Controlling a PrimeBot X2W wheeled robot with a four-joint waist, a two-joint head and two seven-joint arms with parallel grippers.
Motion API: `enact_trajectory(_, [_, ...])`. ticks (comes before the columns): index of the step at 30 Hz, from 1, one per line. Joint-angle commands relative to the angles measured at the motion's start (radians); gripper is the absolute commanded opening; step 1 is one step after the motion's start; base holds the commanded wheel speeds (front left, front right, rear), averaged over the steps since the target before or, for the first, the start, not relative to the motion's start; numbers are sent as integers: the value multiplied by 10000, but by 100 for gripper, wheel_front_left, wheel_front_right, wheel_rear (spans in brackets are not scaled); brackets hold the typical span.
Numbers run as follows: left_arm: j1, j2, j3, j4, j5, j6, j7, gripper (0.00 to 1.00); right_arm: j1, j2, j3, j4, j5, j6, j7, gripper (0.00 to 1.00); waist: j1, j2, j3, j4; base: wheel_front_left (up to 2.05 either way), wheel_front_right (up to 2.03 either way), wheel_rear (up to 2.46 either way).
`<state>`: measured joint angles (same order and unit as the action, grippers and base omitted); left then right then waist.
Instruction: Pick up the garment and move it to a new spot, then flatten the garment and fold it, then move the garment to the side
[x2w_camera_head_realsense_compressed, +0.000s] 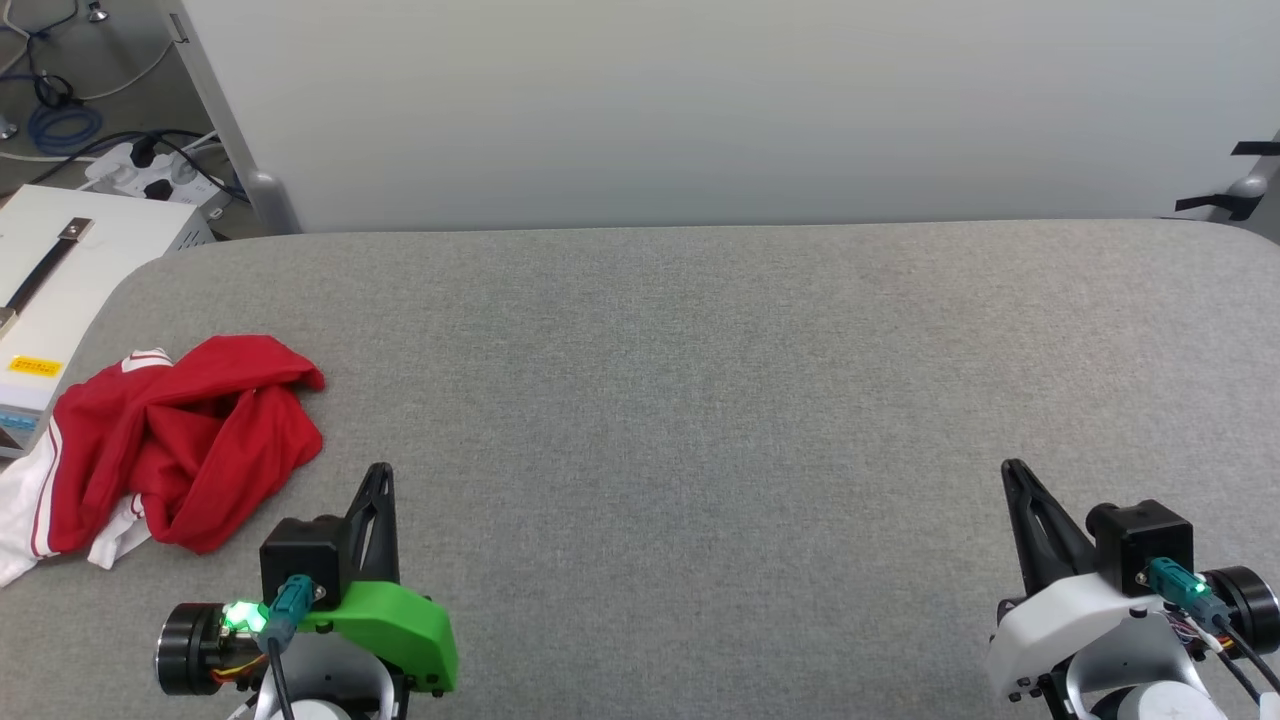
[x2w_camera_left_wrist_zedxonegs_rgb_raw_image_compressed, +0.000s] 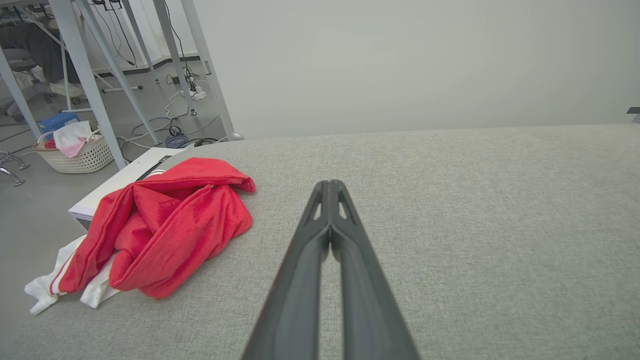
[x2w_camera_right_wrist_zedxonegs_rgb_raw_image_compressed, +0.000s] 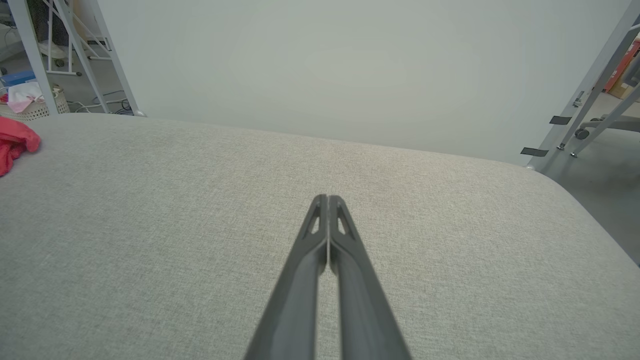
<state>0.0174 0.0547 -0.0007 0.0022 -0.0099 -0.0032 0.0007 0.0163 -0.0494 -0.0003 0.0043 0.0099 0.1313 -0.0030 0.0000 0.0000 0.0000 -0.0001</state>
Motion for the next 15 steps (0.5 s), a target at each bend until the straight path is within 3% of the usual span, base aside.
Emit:
enact_trajectory(1, [-174,-45,7,-22,99,32,-7,0,-163,-8,3,-43,-99,-6,30,0,0,0,0,1,0,0,0])
enact_trajectory(15, [-174,-45,7,-22,99,32,-7,0,-163,-8,3,-43,-99,-6,30,0,0,0,0,1,0,0,0])
